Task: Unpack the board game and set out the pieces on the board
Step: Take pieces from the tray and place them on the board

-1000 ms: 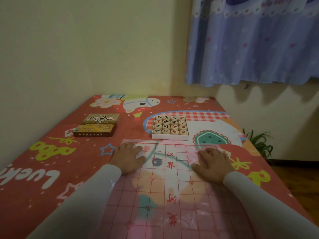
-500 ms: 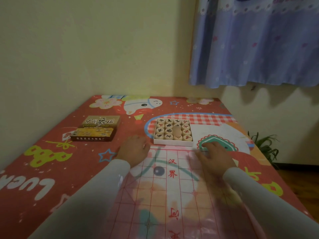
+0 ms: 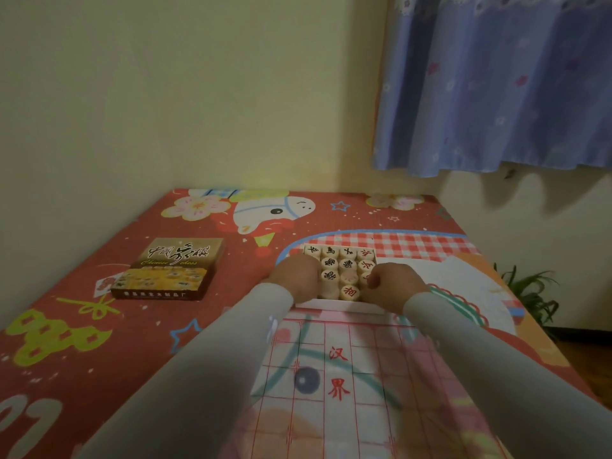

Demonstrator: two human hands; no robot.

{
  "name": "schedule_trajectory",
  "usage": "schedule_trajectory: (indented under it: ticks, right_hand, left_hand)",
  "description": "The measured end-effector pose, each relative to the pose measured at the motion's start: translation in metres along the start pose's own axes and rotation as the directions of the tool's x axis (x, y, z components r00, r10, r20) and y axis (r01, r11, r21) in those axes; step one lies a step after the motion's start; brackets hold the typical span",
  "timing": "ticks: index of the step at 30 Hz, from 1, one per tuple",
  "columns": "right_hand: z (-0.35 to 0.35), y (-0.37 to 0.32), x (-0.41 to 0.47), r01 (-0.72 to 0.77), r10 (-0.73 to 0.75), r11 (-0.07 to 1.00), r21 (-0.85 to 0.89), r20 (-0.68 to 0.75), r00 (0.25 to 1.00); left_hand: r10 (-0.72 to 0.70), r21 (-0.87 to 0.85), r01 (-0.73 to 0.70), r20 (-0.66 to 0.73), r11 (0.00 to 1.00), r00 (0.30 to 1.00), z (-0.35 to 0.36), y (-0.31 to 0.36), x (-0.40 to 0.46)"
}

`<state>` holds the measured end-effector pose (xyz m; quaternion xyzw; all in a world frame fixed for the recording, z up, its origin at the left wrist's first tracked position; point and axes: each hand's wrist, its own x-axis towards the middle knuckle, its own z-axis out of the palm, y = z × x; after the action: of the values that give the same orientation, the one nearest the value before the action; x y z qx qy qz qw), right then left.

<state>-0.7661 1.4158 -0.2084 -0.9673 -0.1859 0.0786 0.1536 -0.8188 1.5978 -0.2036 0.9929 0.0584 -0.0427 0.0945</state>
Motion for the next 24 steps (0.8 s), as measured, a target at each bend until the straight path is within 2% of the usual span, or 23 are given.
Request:
schedule_trajectory:
  ticks: [5,9,15,20,24]
  right_hand:
    - [-0.007,0.000,0.001,0.035,-0.033,0.998,-0.048,0.041,0.999]
    - [-0.008,-0.003,-0.001,0.090,-0.088,0.990,-0.105,0.027,0.996]
    - [-0.015,-0.013,-0.003,0.129,-0.121,0.990,0.054,-0.128,0.984]
    - [0.001,-0.034,-0.002,0.167,-0.167,0.985,0.038,-0.002,0.986]
    - [-0.005,-0.038,0.000,0.125,-0.128,0.991,0.042,0.063,0.990]
  left_hand:
    - [-0.013,0.088,0.002,0.130,0.996,0.991,-0.012,0.005,0.004]
    - [-0.001,0.062,-0.006,0.117,0.998,0.993,-0.011,0.005,0.001]
    - [-0.004,0.002,0.004,0.023,1.000,1.000,-0.017,0.004,0.001]
    - [-0.009,-0.067,0.005,-0.066,0.998,0.998,-0.022,0.009,0.001]
    - [-0.006,-0.121,0.001,-0.041,0.993,0.999,-0.015,0.016,0.001]
